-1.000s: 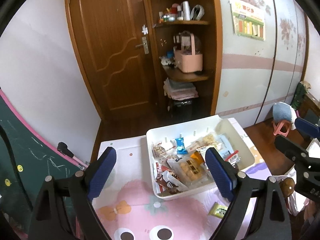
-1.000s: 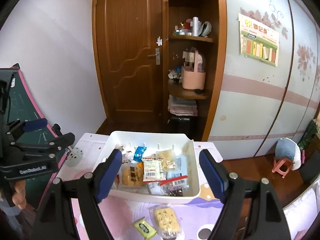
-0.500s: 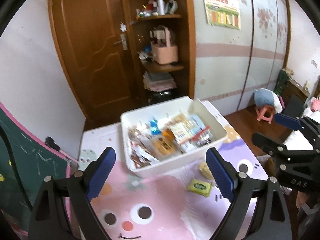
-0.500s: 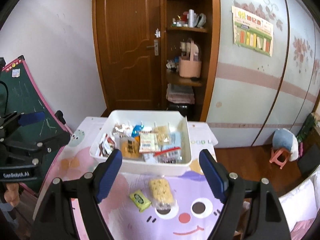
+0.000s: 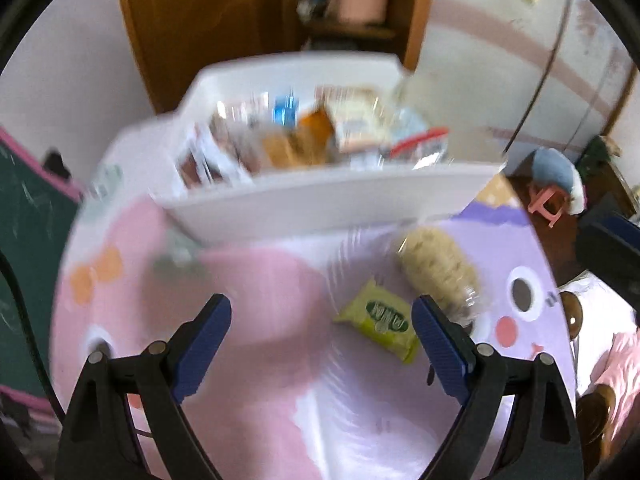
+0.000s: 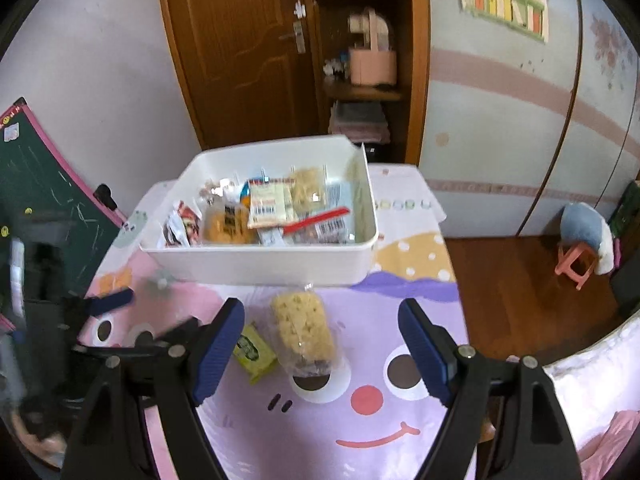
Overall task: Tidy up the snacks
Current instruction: 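Grasp the green-wrapped cake with left tool while right tool grasps clear puffed-snack bag, then lift both snacks over the white basket and open both tools inside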
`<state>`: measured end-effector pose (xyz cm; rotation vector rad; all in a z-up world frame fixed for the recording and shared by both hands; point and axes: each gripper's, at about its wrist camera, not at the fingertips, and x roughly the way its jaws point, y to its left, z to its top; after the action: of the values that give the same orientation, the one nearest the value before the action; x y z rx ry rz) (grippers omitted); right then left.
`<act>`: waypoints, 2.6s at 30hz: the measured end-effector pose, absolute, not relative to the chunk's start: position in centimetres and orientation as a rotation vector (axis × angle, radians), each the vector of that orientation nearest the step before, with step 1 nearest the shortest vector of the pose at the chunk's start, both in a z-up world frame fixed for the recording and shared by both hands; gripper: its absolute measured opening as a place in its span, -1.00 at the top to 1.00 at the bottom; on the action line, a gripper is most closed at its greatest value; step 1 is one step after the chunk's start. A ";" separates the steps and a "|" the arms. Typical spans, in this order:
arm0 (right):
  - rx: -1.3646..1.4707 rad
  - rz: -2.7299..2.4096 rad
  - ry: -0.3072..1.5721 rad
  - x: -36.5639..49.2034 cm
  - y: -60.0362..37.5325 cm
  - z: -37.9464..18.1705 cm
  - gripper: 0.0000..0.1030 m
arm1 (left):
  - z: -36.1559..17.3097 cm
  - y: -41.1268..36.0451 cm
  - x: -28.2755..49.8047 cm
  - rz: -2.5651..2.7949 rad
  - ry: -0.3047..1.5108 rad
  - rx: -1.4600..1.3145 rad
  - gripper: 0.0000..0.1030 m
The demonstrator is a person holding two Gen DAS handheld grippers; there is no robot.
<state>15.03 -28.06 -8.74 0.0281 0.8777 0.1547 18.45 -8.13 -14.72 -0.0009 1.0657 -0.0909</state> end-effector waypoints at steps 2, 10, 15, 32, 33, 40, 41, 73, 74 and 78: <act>0.026 0.168 0.911 15.7 -28.0 -10.2 -0.55 | -16.6 -8.7 19.0 -0.086 1.100 -0.016 -0.77; 0.087 0.249 1.045 18.5 -28.0 -15.1 -0.55 | -19.7 -11.5 19.6 -0.300 1.163 0.110 -0.77; 0.107 0.276 1.111 20.1 -27.3 -17.6 -0.55 | -20.7 -11.3 20.3 -0.368 1.187 0.118 -0.77; 0.032 0.294 1.152 22.2 -25.3 -21.0 -0.13 | -21.7 -13.7 19.8 -0.414 1.150 0.196 -0.67; 0.033 0.292 1.151 22.2 -25.4 -21.0 -0.11 | -21.6 -13.9 19.8 -0.406 1.137 0.206 -0.55; 0.043 0.263 1.152 21.8 -26.1 -21.1 -0.10 | -21.2 -13.3 19.3 -0.402 1.093 0.211 -0.06; 0.036 0.260 1.150 21.7 -26.1 -21.1 -0.10 | -21.2 -13.4 19.2 -0.396 1.085 0.221 -0.05; -0.124 0.278 0.548 15.5 -22.3 8.5 -0.07 | 11.3 -2.4 16.9 -0.176 0.601 0.242 -0.03; -0.127 0.268 0.529 15.7 -22.2 9.3 -0.07 | 12.2 -2.3 17.1 -0.170 0.584 0.236 -0.03; -0.118 0.242 0.472 17.2 -21.7 11.7 -0.07 | 15.5 -1.9 19.3 -0.137 0.539 0.205 -0.04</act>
<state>17.24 -21.67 11.69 -0.1179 0.4718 0.2421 19.25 -1.92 15.53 0.2052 0.5390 -0.1366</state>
